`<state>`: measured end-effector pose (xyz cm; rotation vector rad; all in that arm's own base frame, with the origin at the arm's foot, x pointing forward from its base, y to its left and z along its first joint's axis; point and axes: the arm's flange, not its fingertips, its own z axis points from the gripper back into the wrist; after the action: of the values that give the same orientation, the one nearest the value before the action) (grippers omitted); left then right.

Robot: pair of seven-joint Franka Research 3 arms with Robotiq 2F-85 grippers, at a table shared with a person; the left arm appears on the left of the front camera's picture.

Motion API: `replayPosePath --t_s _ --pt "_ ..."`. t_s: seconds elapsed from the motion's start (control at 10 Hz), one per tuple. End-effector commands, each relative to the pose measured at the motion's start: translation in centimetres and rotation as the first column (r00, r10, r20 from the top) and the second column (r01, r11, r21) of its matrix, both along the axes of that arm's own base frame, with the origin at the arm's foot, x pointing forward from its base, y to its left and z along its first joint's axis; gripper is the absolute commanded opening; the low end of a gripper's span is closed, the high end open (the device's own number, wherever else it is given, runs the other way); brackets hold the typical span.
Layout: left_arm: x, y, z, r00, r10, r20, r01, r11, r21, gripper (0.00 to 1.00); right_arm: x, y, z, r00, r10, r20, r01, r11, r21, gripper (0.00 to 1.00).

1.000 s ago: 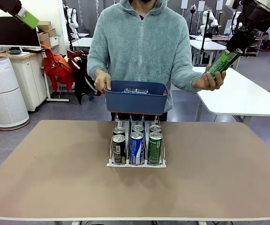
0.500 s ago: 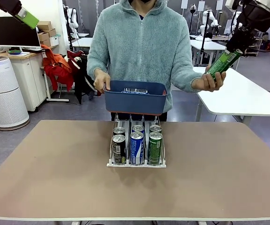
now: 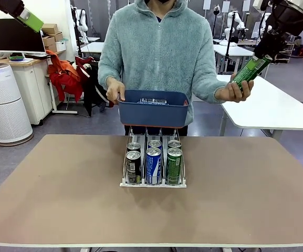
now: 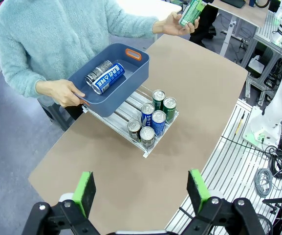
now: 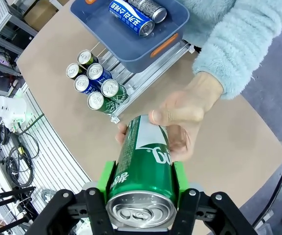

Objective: Fill the beverage cans into the dispenser.
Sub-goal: Place the picked Sprite in the line of the Automatic Can Dispenser with the same cans.

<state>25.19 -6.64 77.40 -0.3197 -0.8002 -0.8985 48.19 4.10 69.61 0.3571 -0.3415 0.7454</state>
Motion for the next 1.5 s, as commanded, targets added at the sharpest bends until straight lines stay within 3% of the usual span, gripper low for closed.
replayPosePath --t_s 0.0,1.2,1.3,1.4 --pt "0.0 0.1 -0.3 1.000 -0.003 0.005 0.003 1.000 0.008 1.00 0.0 0.0 0.0 1.000 0.012 0.008 -0.012 1.000 -0.007 0.00" --pt "0.0 0.1 -0.3 1.000 -0.003 0.005 0.003 1.000 0.008 1.00 0.0 0.0 0.0 1.000 0.012 0.008 -0.012 1.000 -0.007 0.00" --pt "0.0 0.1 -0.3 1.000 -0.003 0.005 0.003 1.000 0.008 1.00 0.0 0.0 -0.1 1.000 0.001 -0.003 -0.001 1.000 -0.001 0.58" --pt "0.0 0.1 -0.3 1.000 -0.003 0.005 0.003 1.000 0.008 1.00 -1.5 0.6 0.1 0.995 -0.057 -0.079 0.058 0.998 0.012 0.58"
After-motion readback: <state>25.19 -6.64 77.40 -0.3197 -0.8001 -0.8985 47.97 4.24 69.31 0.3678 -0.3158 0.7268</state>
